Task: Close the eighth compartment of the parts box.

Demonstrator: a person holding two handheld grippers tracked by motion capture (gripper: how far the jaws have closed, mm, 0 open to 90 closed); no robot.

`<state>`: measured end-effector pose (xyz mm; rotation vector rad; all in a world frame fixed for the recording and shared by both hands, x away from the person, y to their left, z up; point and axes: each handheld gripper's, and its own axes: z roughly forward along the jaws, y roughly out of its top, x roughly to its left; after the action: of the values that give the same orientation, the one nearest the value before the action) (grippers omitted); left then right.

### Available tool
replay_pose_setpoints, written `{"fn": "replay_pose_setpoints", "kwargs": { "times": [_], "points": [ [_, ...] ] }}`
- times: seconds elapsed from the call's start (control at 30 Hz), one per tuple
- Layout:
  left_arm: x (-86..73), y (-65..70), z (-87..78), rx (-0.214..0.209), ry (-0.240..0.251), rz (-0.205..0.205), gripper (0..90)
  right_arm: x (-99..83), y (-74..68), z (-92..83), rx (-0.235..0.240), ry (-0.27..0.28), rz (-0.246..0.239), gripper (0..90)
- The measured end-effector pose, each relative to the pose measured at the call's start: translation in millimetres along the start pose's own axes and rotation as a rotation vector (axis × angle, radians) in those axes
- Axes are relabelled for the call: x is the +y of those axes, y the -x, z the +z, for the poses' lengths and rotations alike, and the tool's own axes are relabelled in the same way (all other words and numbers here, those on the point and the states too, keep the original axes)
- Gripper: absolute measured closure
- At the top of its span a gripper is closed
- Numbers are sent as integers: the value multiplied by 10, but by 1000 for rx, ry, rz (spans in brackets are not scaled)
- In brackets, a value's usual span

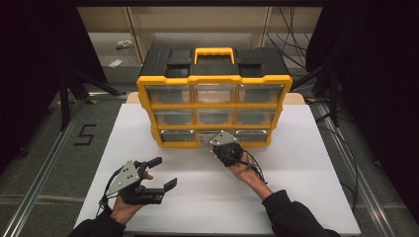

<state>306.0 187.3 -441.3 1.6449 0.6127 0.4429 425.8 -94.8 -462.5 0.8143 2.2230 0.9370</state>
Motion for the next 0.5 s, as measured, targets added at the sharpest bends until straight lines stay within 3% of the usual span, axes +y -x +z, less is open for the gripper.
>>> {"fn": "replay_pose_setpoints", "kwargs": {
  "times": [0.5],
  "points": [
    [0,2,-2,2,0,-1,157,8,55,86,-15,-4,23,900]
  ]
}}
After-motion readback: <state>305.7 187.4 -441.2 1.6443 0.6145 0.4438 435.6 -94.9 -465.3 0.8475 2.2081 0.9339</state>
